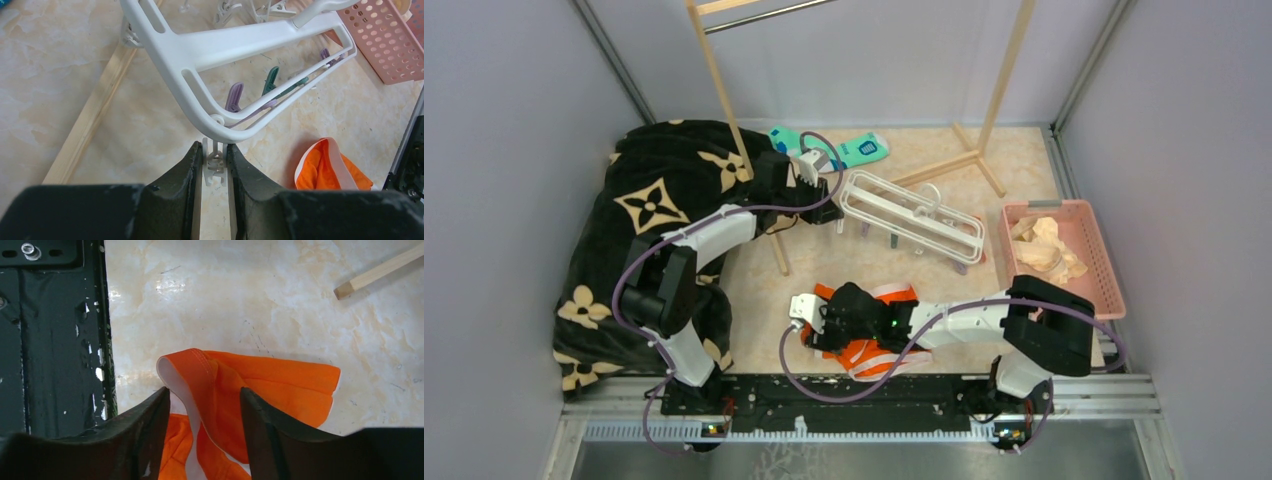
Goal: Clip the underwear to the hanger
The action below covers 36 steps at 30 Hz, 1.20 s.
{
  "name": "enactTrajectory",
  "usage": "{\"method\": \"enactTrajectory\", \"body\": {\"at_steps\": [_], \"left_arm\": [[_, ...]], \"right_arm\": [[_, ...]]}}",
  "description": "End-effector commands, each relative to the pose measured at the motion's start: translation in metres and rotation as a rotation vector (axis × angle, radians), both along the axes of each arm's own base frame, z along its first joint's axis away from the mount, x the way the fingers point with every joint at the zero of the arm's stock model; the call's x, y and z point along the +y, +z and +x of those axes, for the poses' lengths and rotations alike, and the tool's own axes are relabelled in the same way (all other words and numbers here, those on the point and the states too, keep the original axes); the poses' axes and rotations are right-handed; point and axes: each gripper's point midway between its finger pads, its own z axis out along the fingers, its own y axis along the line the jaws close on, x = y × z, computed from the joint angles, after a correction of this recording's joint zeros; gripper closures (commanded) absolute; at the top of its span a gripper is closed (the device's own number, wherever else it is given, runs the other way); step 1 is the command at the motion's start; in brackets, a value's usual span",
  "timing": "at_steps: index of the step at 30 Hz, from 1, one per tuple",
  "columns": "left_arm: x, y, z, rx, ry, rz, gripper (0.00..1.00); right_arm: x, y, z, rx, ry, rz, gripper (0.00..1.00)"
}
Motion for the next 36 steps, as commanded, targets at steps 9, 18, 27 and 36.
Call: {"method": "enactTrajectory", "body": {"at_steps": [9, 18, 27, 36], "left_arm": [[0.009, 0.035, -0.009, -0.121, -0.005, 0.003, 1.00], [0.001, 0.030, -0.004, -0.113, -0.033, -0.028, 1.00], [-0.002, 0.020, -0.004, -0.084, -0.038, -0.031, 1.00], [-0.003, 0.018, -0.003, -0.076, -0.044, -0.028, 1.00]], "right_arm": [[-0.004, 0.108, 0.010, -0.129, 0.045, 0.300, 0.33], [-0.046, 0.084, 0.006, -0.252, 0.067, 0.288, 0.31], [-0.044, 0.051, -0.003, -0.254, 0.164, 0.275, 0.29], [-0.025, 0.048, 0.005, -0.247, 0.239, 0.216, 0.26]]}}
